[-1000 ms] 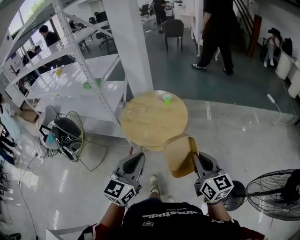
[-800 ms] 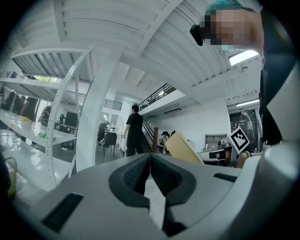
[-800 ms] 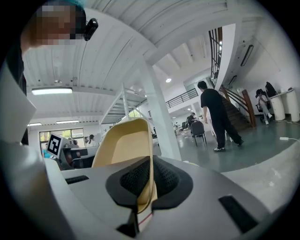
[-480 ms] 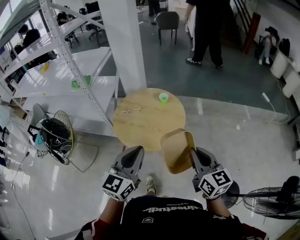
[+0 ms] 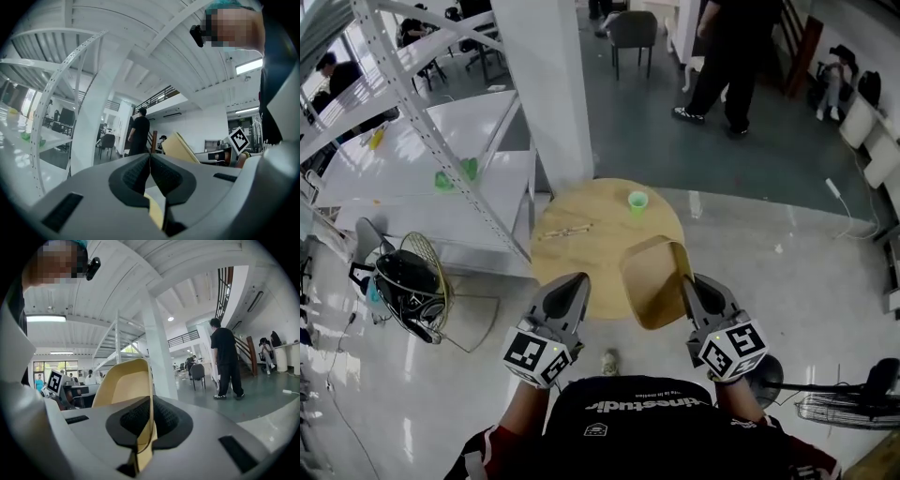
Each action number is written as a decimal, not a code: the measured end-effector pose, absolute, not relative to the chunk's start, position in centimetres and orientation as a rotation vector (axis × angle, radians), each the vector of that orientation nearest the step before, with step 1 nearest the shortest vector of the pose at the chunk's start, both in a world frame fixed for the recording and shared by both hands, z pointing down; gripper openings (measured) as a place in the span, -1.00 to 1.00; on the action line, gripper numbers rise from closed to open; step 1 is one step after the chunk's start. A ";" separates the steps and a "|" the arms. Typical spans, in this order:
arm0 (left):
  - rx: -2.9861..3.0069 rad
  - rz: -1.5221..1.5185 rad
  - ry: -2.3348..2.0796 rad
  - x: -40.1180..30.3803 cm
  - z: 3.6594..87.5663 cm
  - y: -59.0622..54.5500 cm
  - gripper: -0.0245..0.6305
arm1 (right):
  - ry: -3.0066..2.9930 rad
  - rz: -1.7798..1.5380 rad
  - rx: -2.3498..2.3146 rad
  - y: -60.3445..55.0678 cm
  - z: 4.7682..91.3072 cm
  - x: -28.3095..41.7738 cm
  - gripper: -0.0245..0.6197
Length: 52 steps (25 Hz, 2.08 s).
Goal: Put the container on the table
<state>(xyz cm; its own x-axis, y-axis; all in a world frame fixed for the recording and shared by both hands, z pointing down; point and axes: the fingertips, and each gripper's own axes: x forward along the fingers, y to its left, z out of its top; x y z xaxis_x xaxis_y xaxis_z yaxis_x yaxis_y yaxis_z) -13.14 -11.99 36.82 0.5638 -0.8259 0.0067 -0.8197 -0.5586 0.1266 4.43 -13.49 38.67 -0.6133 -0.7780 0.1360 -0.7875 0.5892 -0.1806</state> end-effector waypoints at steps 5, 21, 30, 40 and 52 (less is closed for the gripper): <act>2.661 -0.104 -1.366 -16.0 38.0 -15.2 -0.85 | -2.708 0.395 1.387 -16.1 39.6 1.7 -0.85; 2.689 -0.108 -1.298 -14.4 40.2 -20.6 -0.85 | -2.557 0.509 1.398 -21.8 44.0 1.9 -0.85; 2.735 -0.100 -1.280 -10.4 40.0 -23.8 -0.85 | -2.391 0.772 1.450 -27.5 51.9 6.4 -0.85; 2.711 -0.090 -1.247 -7.6 41.3 -25.7 -0.85 | -2.140 0.960 1.521 -31.7 64.8 10.3 -0.85; 2.722 -0.050 -1.257 -6.4 41.8 -25.4 -0.85 | -1.870 1.105 1.608 -33.3 77.3 12.2 -0.85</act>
